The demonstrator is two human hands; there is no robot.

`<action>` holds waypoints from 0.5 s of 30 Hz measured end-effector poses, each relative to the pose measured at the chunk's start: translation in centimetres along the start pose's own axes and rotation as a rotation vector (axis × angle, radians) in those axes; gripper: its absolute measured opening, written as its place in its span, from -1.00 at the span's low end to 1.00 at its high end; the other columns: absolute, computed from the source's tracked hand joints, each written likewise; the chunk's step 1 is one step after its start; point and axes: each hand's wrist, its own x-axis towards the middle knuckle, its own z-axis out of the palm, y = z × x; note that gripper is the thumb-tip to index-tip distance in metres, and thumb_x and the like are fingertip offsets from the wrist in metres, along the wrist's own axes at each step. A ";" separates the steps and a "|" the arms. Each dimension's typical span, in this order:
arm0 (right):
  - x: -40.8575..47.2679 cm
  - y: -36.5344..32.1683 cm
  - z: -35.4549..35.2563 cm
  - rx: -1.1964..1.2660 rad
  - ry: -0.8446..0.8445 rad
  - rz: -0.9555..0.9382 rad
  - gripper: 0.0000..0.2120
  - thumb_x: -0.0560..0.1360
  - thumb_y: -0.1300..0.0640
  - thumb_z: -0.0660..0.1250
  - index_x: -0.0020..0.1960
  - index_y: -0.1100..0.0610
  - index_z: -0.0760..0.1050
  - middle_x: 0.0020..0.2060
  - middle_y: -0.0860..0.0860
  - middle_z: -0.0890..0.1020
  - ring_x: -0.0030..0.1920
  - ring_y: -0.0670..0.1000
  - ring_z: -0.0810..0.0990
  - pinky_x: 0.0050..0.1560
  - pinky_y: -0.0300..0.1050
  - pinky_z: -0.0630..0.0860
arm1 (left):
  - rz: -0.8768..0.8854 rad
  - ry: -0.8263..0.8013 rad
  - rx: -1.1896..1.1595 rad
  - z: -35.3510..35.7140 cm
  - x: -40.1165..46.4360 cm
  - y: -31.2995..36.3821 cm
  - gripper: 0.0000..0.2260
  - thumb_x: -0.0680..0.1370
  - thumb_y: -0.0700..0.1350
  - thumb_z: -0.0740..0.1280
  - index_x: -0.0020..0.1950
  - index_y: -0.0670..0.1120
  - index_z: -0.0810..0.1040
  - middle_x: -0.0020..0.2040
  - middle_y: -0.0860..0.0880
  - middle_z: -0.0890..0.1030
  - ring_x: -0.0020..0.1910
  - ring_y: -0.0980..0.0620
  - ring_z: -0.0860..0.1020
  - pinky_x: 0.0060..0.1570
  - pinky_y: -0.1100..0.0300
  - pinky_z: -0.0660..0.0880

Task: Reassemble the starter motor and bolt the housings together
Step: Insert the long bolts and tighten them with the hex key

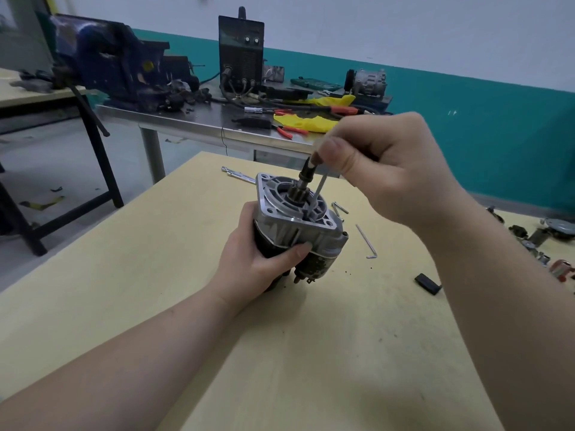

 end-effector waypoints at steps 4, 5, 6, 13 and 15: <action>1.4 -0.7 -0.5 -0.029 -0.093 0.044 -0.57 0.68 0.00 0.34 -0.21 0.30 0.59 -0.44 0.13 0.41 -0.38 0.11 0.37 -0.35 -0.01 0.29 | -0.006 -0.007 -0.013 0.0 -0.1 0.2 -0.40 0.35 0.39 0.62 0.30 0.47 0.42 0.26 0.27 0.69 0.24 0.23 0.66 0.07 0.40 0.58; 1.7 -0.7 -0.6 -0.059 -0.106 0.053 -0.57 0.69 -0.01 0.34 -0.22 0.28 0.58 -0.44 0.14 0.40 -0.38 0.12 0.36 -0.34 0.01 0.29 | -0.012 -0.006 -0.012 0.1 -0.1 0.1 -0.39 0.35 0.36 0.63 0.29 0.46 0.42 0.26 0.26 0.69 0.23 0.21 0.67 0.06 0.37 0.59; 1.9 -0.8 -0.5 -0.071 -0.122 0.074 -0.58 0.69 -0.01 0.33 -0.21 0.25 0.61 -0.45 0.12 0.41 -0.39 0.10 0.35 -0.34 0.00 0.29 | -0.018 -0.004 -0.010 0.1 -0.1 0.1 -0.39 0.36 0.33 0.64 0.29 0.45 0.42 0.26 0.25 0.69 0.23 0.20 0.67 0.07 0.34 0.61; 1.7 -0.5 0.9 0.610 0.002 0.660 -0.83 0.68 0.14 0.35 0.07 0.20 0.68 -0.48 -0.01 0.46 -0.54 -0.03 0.24 -0.38 -0.06 0.05 | -0.010 -0.011 -0.006 0.0 -0.1 0.0 -0.43 0.37 0.24 0.63 0.25 0.50 0.42 0.25 0.26 0.69 0.25 0.21 0.66 0.10 0.34 0.60; 0.6 -0.2 1.0 0.806 -0.034 0.670 -0.70 0.65 0.00 0.38 0.04 0.27 0.63 -0.50 0.01 0.47 -0.52 -0.02 0.24 -0.34 0.00 0.02 | -0.003 -0.012 -0.011 0.0 -0.1 0.1 -0.44 0.38 0.22 0.64 0.25 0.50 0.43 0.25 0.26 0.69 0.25 0.23 0.65 0.09 0.38 0.57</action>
